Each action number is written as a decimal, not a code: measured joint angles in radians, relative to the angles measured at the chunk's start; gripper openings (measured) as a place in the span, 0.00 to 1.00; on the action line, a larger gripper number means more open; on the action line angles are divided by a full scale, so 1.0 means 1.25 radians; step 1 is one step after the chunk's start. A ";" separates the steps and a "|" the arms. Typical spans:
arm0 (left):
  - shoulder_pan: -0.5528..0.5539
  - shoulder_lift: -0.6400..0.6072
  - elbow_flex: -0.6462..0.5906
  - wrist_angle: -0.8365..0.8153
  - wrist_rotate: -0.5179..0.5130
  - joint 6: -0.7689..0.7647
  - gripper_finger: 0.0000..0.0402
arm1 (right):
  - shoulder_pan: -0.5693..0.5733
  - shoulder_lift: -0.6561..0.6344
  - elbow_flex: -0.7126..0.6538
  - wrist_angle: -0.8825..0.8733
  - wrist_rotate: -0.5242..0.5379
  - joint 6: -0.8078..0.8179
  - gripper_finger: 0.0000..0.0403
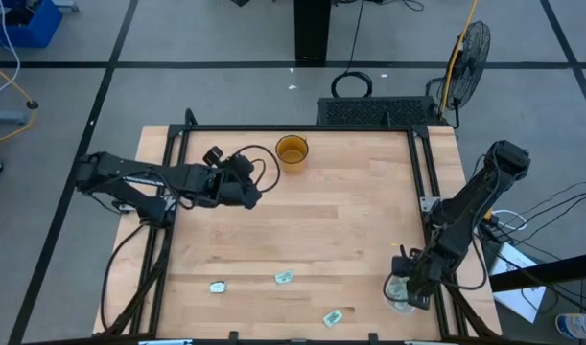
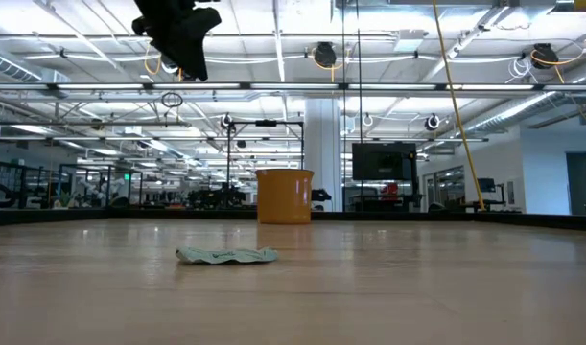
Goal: Pick and place Stevia / Truvia into bins
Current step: Put the stevia packet into the transparent bin
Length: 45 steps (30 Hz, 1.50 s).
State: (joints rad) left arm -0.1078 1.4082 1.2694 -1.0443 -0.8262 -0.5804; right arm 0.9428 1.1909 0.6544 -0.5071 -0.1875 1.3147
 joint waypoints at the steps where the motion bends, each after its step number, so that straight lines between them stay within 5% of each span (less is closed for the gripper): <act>1: 0.000 0.000 0.000 0.000 0.000 0.000 0.33 | 0.000 -0.002 0.000 0.006 0.000 -0.019 0.22; 13: 0.000 -0.001 0.000 0.001 0.075 -0.026 0.33 | -0.016 -0.162 0.000 0.050 0.063 -0.198 0.16; 23: -0.040 -0.001 -0.080 0.064 0.393 0.011 0.33 | -0.120 -0.243 0.000 0.044 0.576 -0.699 0.17; 32: -0.191 -0.001 -0.252 0.141 0.763 -0.240 0.33 | -0.287 -0.205 0.000 0.046 0.631 -0.930 0.29; 40: -0.349 -0.001 -0.415 0.434 0.790 -0.369 0.33 | -0.393 -0.198 0.000 0.083 0.676 -1.090 0.34; 45: -0.419 -0.001 -0.445 0.466 0.789 -0.416 0.33 | -0.434 -0.198 0.000 0.113 0.675 -1.133 0.34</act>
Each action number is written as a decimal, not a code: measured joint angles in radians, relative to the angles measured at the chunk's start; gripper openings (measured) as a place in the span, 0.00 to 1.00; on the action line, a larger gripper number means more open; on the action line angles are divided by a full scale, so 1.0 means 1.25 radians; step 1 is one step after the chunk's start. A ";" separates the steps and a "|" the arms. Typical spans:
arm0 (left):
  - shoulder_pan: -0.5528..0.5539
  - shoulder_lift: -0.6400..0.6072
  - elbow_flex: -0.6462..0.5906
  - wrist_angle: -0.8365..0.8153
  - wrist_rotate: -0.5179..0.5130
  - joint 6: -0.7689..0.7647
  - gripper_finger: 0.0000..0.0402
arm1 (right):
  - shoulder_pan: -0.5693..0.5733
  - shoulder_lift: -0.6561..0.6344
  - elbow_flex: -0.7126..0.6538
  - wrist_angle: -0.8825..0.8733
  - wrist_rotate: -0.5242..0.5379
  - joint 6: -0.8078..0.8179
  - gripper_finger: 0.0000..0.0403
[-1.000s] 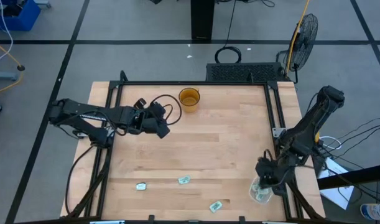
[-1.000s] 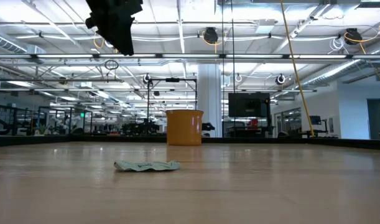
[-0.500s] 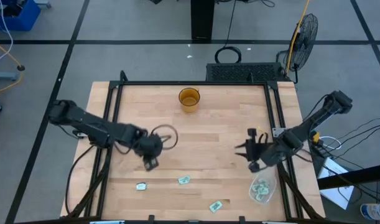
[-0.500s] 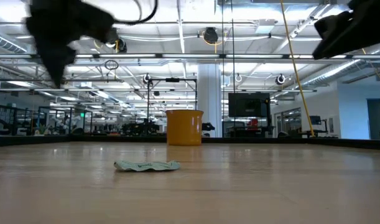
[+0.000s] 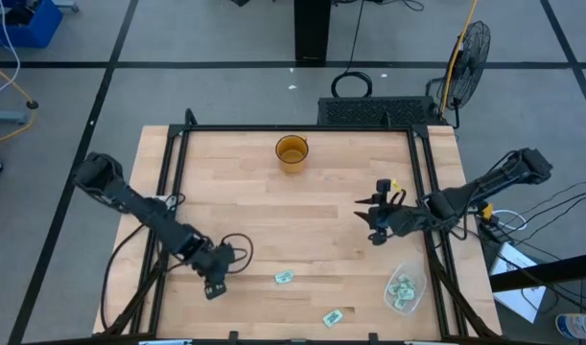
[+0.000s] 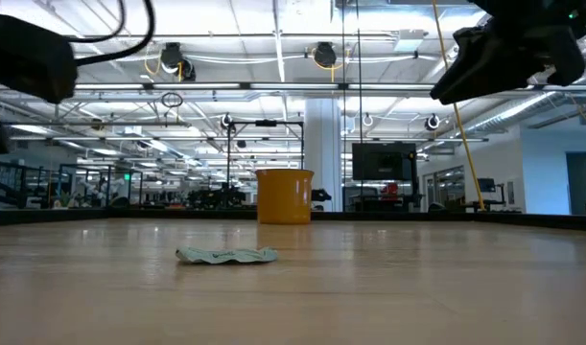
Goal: Pick and place Stevia / Truvia into bins
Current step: Put the stevia packet into the transparent bin
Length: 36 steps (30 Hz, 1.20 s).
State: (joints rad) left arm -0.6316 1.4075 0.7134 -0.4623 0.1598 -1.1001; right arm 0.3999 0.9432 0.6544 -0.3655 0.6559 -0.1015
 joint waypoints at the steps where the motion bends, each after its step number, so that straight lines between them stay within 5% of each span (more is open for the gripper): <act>1: -0.011 0.000 -0.004 -0.001 0.000 -0.001 0.33 | -0.007 0.000 0.000 0.004 0.000 -0.005 0.34; 15: -0.074 0.000 -0.084 0.062 -0.094 -0.001 0.33 | -0.073 0.000 0.000 0.044 -0.002 -0.121 0.34; 36: -0.127 0.015 -0.131 0.200 -0.109 -0.048 0.33 | -0.117 0.000 0.000 0.038 -0.005 -0.138 0.33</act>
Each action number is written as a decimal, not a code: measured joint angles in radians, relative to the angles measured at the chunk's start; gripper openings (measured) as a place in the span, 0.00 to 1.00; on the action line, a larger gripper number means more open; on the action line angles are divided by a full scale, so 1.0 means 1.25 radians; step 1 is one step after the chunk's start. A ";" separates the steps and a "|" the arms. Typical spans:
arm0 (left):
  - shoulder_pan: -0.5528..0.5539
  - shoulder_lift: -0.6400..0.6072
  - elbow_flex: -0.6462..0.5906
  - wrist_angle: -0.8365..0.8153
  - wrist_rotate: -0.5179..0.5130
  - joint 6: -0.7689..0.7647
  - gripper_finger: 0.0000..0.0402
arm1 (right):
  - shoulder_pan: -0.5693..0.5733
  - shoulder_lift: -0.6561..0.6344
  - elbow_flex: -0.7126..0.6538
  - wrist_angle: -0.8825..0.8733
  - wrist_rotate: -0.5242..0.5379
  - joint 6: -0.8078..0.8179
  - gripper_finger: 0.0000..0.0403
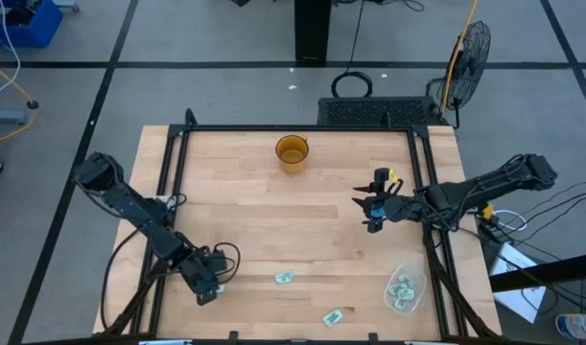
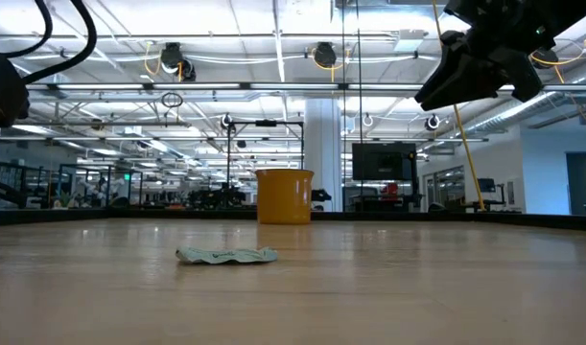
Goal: Pick and place Stevia / Truvia into bins
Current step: Put the stevia packet into the transparent bin
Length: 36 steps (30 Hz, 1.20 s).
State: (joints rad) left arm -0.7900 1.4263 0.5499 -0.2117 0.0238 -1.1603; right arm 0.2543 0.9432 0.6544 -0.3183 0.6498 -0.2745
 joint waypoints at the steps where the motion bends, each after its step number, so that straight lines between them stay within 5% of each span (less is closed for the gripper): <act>1: -0.004 0.010 0.001 0.001 -0.003 0.005 0.33 | 0.000 0.000 0.000 0.000 0.000 0.000 0.33; 6: -0.009 0.056 0.004 0.025 -0.011 0.037 0.26 | 0.000 0.000 0.000 0.000 0.000 0.015 0.33; 12: -0.008 0.062 0.001 0.032 -0.022 0.075 0.03 | 0.000 0.000 0.000 -0.001 0.000 0.019 0.33; 15: -0.009 0.062 0.001 0.036 -0.030 0.070 0.03 | 0.000 0.000 0.000 0.000 0.000 0.019 0.33; 21: 0.010 0.053 0.005 0.087 -0.189 0.248 0.01 | -0.002 0.003 0.000 0.036 -0.047 0.022 0.33; 24: 0.053 0.040 0.031 0.071 -0.348 0.334 0.01 | -0.015 0.017 -0.010 0.137 -0.169 0.021 0.34; 28: 0.150 0.032 0.086 0.081 -0.436 0.488 0.01 | -0.038 0.058 -0.067 0.362 -0.343 -0.008 0.37; 32: 0.280 0.050 0.146 0.121 -0.455 0.632 0.01 | -0.073 0.121 -0.125 0.591 -0.350 -0.027 0.43; 36: 0.402 0.086 0.187 0.272 -0.563 0.759 0.01 | -0.118 0.187 -0.151 0.725 -0.277 0.023 0.47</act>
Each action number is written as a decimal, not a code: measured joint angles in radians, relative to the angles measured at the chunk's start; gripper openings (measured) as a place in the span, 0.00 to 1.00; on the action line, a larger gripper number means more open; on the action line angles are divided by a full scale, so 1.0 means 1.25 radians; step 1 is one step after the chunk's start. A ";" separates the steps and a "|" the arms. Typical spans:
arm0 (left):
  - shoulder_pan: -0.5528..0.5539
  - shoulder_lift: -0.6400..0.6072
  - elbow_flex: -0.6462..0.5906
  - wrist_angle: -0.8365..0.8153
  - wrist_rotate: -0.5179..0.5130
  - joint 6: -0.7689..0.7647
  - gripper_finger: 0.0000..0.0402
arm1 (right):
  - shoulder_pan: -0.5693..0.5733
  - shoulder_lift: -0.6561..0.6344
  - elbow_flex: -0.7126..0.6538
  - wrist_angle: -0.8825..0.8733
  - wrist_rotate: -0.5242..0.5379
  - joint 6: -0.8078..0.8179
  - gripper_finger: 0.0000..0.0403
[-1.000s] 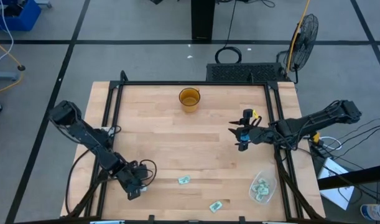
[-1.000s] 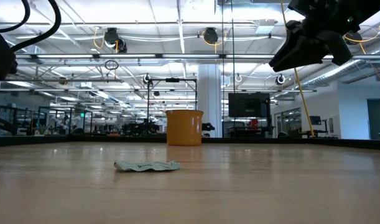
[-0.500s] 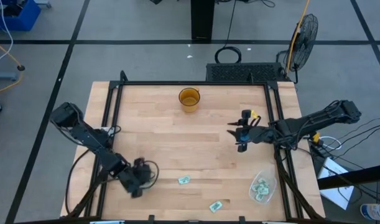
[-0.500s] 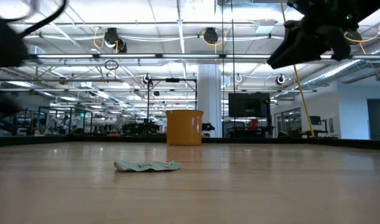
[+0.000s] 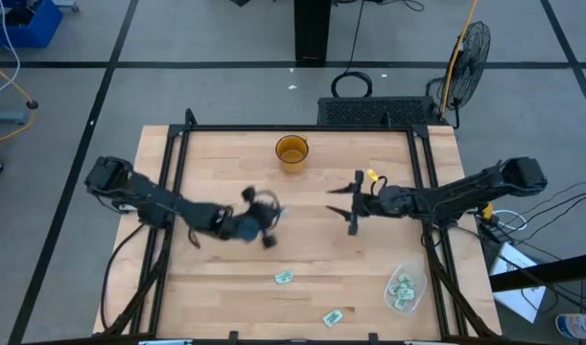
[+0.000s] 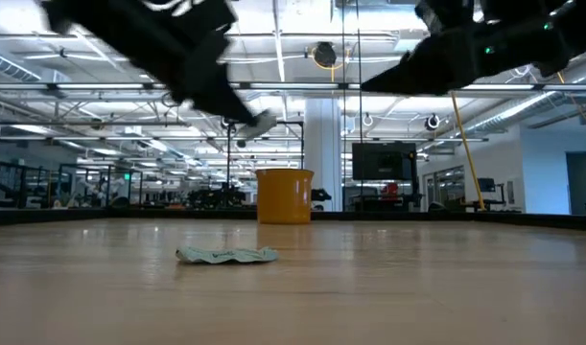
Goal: Pick and place Stevia / Truvia into bins
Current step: Put the stevia packet into the transparent bin
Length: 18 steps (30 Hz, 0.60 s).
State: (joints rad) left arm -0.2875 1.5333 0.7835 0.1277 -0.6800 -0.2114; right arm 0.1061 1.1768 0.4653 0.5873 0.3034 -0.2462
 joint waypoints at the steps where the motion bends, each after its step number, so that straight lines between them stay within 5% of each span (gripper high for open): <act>1: 0.025 0.014 0.012 0.054 -0.002 0.036 0.01 | -0.011 0.010 -0.006 0.012 0.014 0.021 0.47; 9: 0.146 0.184 0.145 0.302 0.043 0.237 0.01 | -0.064 0.080 -0.004 0.100 -0.016 0.165 0.46; 18: 0.133 0.328 0.303 0.291 0.002 0.376 0.00 | -0.080 0.101 -0.007 0.095 -0.017 0.169 0.46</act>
State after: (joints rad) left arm -0.1206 1.9433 1.1624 0.4917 -0.6770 0.2584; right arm 0.0058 1.3030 0.4568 0.7056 0.2820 -0.0344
